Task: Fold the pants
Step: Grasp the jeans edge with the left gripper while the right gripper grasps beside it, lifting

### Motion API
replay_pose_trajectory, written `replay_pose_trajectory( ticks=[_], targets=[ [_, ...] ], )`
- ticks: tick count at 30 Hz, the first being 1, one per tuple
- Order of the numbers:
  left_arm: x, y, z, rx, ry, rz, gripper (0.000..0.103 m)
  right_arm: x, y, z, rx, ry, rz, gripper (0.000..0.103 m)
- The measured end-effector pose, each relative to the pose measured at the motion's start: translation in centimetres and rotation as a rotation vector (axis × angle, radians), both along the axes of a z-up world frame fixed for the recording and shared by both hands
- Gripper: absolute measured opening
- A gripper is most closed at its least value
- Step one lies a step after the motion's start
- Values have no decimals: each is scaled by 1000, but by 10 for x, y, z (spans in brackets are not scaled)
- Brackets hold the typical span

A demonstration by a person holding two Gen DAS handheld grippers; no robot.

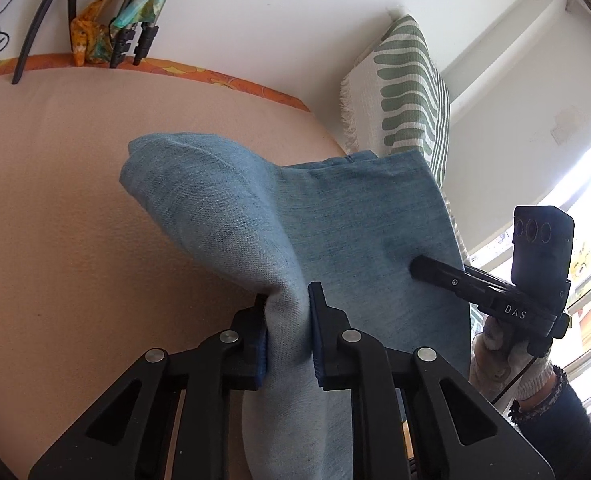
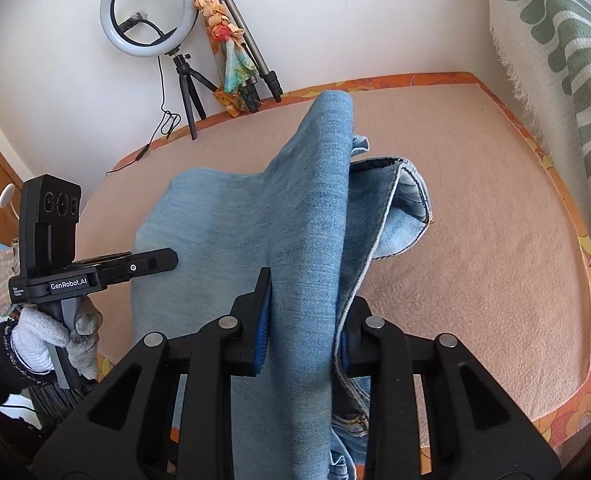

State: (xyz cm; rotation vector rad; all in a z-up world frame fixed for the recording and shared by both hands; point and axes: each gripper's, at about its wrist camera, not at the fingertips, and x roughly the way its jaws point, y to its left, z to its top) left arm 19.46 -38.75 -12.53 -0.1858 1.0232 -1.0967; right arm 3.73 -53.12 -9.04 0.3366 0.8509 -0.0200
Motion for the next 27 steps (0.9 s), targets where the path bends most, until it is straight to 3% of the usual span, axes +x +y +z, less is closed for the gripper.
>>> replay_pose_trajectory(
  ticks=[12, 27],
  targets=[
    [32, -47, 39, -42, -81, -42, 15, 30, -31, 45, -82, -75, -37, 27],
    [117, -113, 69, -71, -147, -29, 15, 127, -102, 64, -105, -128, -70, 27]
  ],
)
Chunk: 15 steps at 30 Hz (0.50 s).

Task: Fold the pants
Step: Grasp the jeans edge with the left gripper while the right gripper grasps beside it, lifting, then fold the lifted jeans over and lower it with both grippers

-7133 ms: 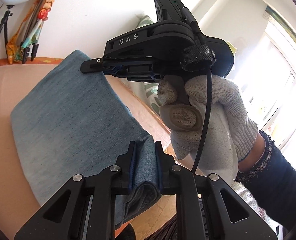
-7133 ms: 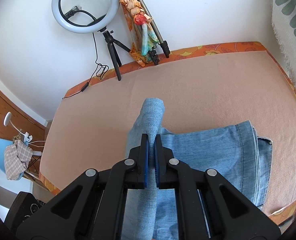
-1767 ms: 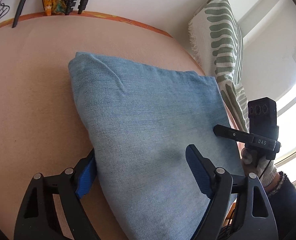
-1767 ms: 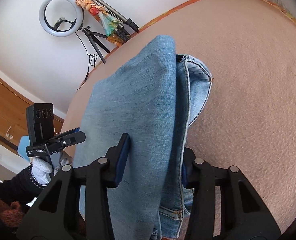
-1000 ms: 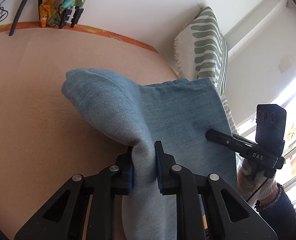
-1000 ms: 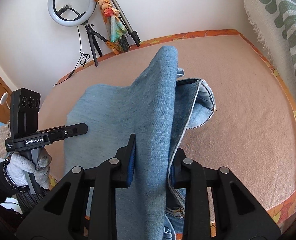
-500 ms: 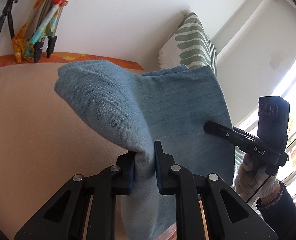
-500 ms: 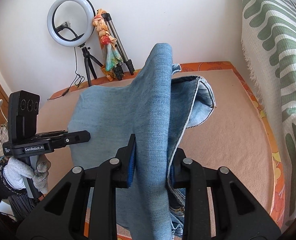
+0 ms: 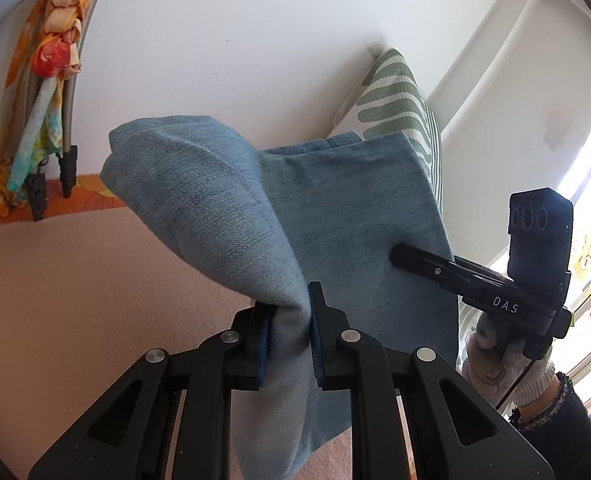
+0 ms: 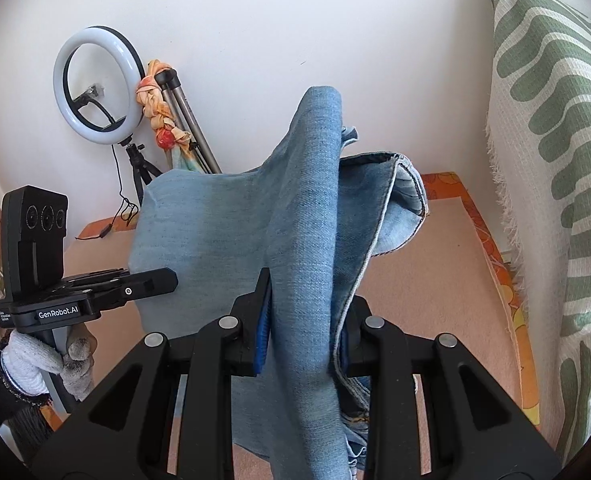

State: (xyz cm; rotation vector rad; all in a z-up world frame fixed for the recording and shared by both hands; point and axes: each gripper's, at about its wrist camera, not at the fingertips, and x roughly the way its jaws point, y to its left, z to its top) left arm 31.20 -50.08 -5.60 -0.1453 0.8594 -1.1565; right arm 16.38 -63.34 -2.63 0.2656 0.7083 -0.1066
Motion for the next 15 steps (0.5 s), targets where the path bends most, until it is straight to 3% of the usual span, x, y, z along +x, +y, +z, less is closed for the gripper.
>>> replay_pose_trajectory(
  ticks=[6, 15],
  targets=[
    [37, -24, -6, 14, 1, 18, 15, 45, -26, -11, 4, 2, -1, 27],
    [81, -52, -39, 45, 34, 48, 15, 108, -48, -46, -14, 49, 10, 27]
  ],
)
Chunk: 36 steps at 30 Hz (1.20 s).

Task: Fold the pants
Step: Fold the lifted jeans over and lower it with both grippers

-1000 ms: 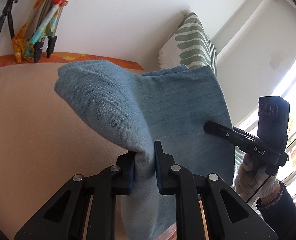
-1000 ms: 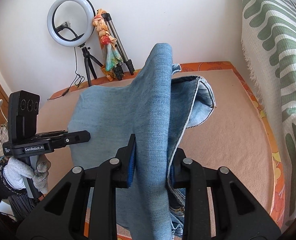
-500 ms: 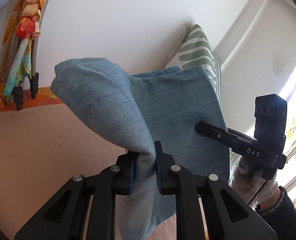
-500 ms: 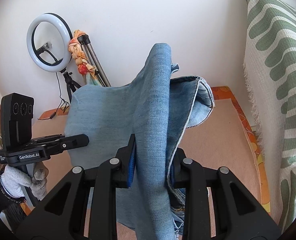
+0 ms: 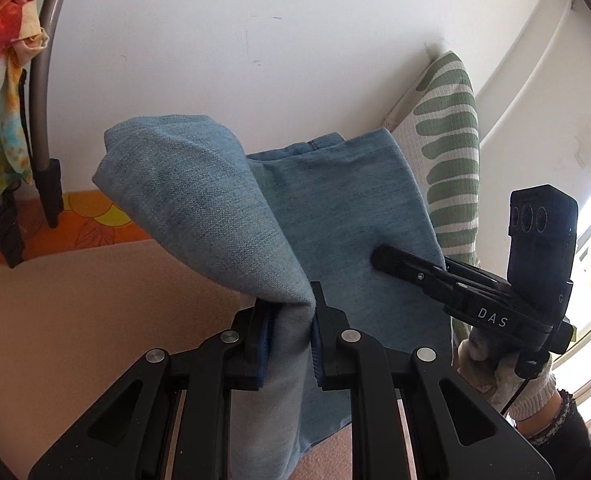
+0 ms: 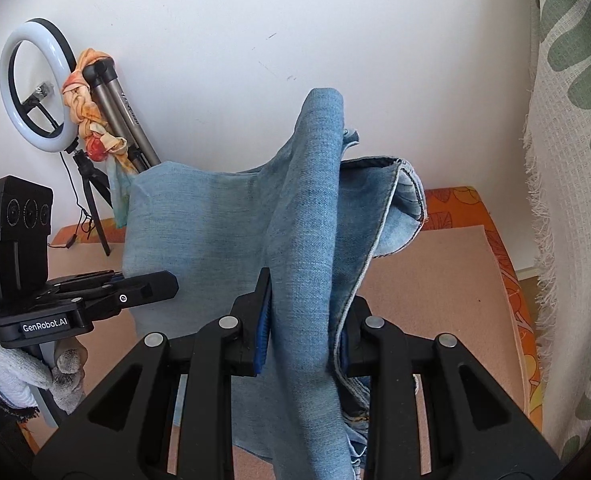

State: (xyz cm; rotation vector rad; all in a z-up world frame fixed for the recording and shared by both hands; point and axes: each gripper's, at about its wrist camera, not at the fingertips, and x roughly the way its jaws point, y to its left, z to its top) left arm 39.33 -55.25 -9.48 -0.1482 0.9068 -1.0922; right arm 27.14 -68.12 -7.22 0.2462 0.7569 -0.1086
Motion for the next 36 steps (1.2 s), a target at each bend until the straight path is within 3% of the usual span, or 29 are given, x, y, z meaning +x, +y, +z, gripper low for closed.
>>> replay_pose_trajectory(
  ticks=[6, 13, 17, 19, 21, 24, 28, 30, 33, 36],
  targets=[
    [14, -8, -18, 49, -23, 26, 15, 28, -14, -26, -26, 49, 2, 27],
    [30, -8, -41, 165, -44, 83, 15, 40, -40, -54, -12, 118, -38, 28],
    [34, -8, -51, 233, -49, 114, 20, 41, -47, -66, -25, 170, -114, 39],
    [33, -7, -52, 267, -67, 132, 24, 39, -51, -67, -52, 186, -167, 46],
    [32, -2, -49, 267, -74, 141, 24, 37, -53, -63, -65, 197, -211, 46],
    [27, 4, -40, 281, -110, 153, 23, 28, -51, -49, -97, 178, -235, 48],
    [19, 17, -26, 269, -106, 141, 24, 17, -37, -26, -114, 139, -240, 59],
    [11, 23, -18, 267, -121, 139, 30, 13, -28, -16, -119, 131, -232, 61],
    [-3, 34, -5, 252, -144, 150, 57, 5, -14, -5, -125, 125, -226, 63],
    [-18, 48, 11, 232, -167, 161, 60, -8, 4, 9, -149, 110, -231, 71]
  ],
)
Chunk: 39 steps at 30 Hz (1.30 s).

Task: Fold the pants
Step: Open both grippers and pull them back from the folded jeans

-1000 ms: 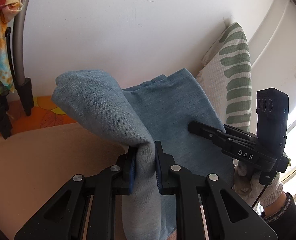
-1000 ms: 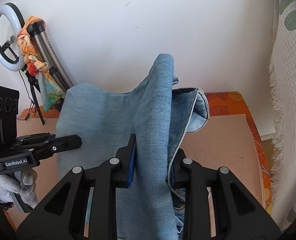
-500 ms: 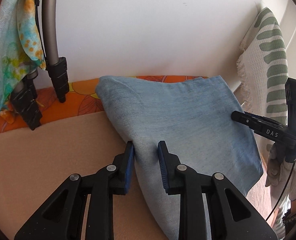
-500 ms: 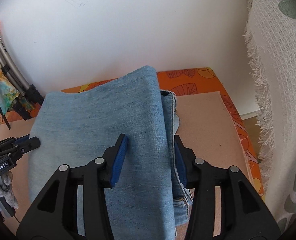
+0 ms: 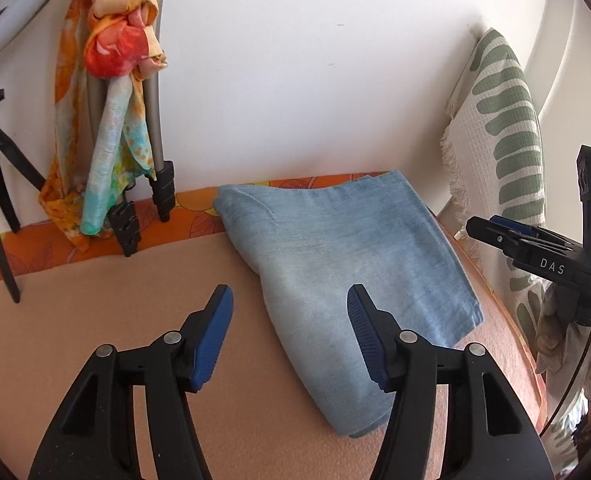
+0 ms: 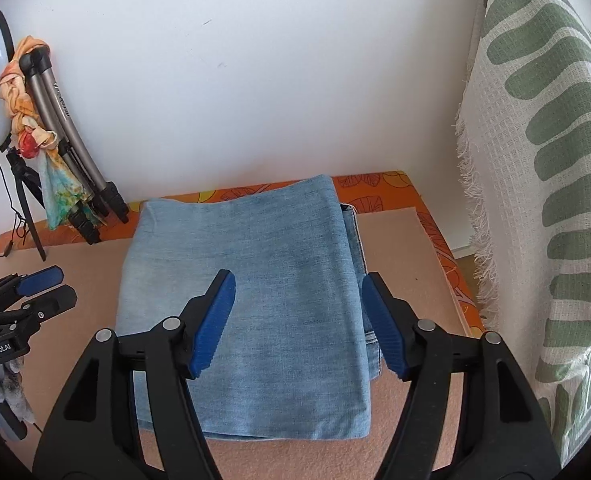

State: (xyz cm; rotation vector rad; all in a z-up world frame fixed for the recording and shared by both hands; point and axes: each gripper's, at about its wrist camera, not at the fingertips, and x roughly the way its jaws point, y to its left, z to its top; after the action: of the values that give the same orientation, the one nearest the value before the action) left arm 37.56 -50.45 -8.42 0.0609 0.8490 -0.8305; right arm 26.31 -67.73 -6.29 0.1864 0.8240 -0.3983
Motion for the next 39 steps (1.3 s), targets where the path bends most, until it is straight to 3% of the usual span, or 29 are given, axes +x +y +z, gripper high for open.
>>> replay_pose_trajectory(
  ticks=[2, 7, 13, 16, 18, 33, 35, 39],
  targets=[
    [-9, 9, 10, -13, 0, 5, 65, -11, 9, 10, -5, -15, 0, 74],
    [-36, 34, 34, -26, -40, -9, 66, -42, 32, 35, -39, -39, -22, 83],
    [-77, 64, 61, -45, -109, -57, 66, -77, 67, 60, -72, -70, -25, 85],
    [-97, 79, 70, -46, -133, -70, 80, -93, 85, 68, -71, -91, -14, 87],
    [-110, 88, 75, -51, -149, -78, 80, -104, 96, 70, -55, -105, -11, 87],
    [-168, 152, 73, -72, -166, -91, 80, -173, 179, 69, -124, -103, -54, 88],
    [-174, 161, 73, -72, -168, -86, 80, -180, 188, 67, -119, -107, -64, 97],
    [-187, 181, 74, -82, -181, -71, 80, -194, 209, 65, -139, -126, -77, 99]
  ],
)
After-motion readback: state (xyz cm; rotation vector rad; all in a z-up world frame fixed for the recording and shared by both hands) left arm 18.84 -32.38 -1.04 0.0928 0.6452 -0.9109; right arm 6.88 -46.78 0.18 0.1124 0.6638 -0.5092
